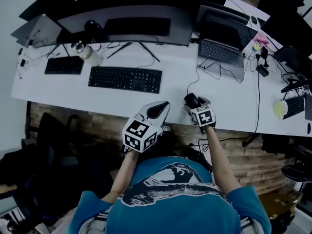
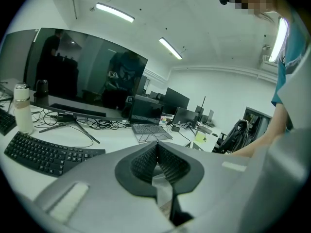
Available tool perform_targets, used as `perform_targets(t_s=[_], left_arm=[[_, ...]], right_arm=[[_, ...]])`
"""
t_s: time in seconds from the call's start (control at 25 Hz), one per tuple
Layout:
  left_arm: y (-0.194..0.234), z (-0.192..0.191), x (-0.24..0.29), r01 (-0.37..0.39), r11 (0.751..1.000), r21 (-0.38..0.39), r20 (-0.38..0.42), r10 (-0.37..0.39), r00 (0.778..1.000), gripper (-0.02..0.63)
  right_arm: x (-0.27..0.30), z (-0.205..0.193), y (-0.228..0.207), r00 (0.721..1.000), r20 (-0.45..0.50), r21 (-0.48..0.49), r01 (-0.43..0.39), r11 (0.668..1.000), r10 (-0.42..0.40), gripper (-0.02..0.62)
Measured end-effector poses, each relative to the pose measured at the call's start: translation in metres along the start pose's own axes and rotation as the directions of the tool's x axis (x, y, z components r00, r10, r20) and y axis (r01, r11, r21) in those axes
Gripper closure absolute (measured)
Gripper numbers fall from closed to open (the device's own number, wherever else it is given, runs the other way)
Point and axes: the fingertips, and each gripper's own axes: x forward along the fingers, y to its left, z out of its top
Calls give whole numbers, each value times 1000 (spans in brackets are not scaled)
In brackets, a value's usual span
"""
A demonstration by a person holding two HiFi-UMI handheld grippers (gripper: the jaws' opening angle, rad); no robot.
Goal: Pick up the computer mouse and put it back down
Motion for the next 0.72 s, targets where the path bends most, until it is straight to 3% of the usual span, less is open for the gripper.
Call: perform_targets(t_s=[0.2,0.28,0.56,0.72], left_arm=[[7,-3,-4,4,1000,-6,-9,-4,1000,592],[10,-5,-5,4,1000,-12,-11,-4,1000,591],[9,-8,-3,29,999,-15,-17,-30,999,592],[6,-9,-2,49,999,-14,-23,-49,999,592]], right_arm=[[1,0,-6,998,29,8,48,999,-48,253],[0,2,-7,997,54,25,58,998,-59,290],[-6,4,-6,997,57,33,47,998,-49,290],[-23,15,-8,992,111,73,58,996,-66,290]])
